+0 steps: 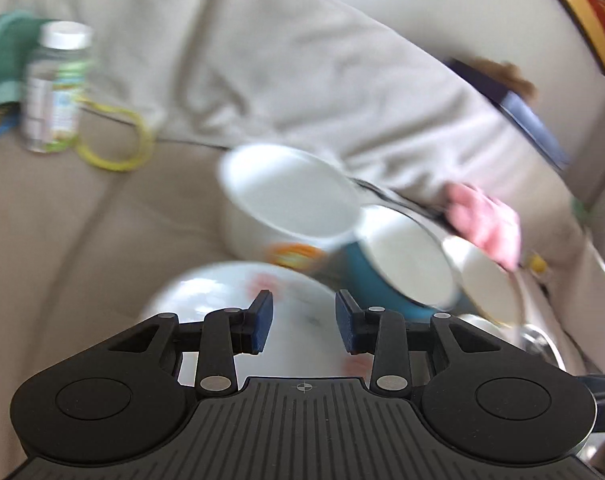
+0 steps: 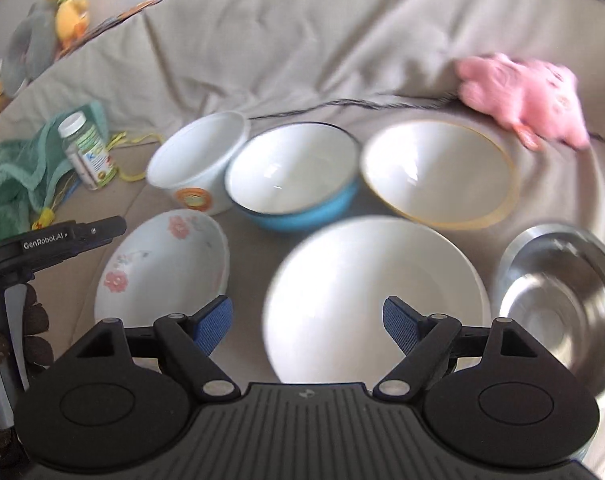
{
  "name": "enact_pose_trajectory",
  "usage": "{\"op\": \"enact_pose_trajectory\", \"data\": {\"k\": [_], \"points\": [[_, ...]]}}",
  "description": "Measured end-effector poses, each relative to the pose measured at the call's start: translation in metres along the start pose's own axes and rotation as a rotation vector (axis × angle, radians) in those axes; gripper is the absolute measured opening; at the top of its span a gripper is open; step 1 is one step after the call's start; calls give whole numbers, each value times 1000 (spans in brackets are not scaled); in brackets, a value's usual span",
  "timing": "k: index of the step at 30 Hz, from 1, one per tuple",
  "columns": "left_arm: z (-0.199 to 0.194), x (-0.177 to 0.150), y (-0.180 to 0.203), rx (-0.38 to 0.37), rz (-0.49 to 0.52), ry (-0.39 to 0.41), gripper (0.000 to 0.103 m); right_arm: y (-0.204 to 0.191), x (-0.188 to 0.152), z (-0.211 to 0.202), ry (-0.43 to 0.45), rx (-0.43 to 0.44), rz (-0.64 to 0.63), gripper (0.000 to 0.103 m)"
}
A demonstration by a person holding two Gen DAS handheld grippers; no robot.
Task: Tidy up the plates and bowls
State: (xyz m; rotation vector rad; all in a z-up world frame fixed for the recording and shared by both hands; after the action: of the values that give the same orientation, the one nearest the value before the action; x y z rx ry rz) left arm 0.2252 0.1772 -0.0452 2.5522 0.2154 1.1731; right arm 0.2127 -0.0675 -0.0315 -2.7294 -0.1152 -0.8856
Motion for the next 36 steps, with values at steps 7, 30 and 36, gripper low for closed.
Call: {"op": "enact_pose_trajectory", "data": {"k": [7,30,36], "points": [[53,-30,97,-102,144,-148,38,69,-61,-17,5,10,145,86],[118,-56,138,54,272,-286,35,110,-66,52,34,126,493,100],[101,-69,141,54,298,-329,32,124,-74,44,58,159,553,97]]}}
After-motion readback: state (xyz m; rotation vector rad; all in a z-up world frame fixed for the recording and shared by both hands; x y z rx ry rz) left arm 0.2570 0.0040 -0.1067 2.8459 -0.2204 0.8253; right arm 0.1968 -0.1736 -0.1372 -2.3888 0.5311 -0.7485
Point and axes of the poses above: each gripper's, at about its wrist camera, not at the fingertips, and z roughly the way its jaws point, y to its right, x to its top, the point moved 4 cm from there along z, roughly the way its jaws point, and after that the axes turned 5 degrees about z, right-handed, at the moved point
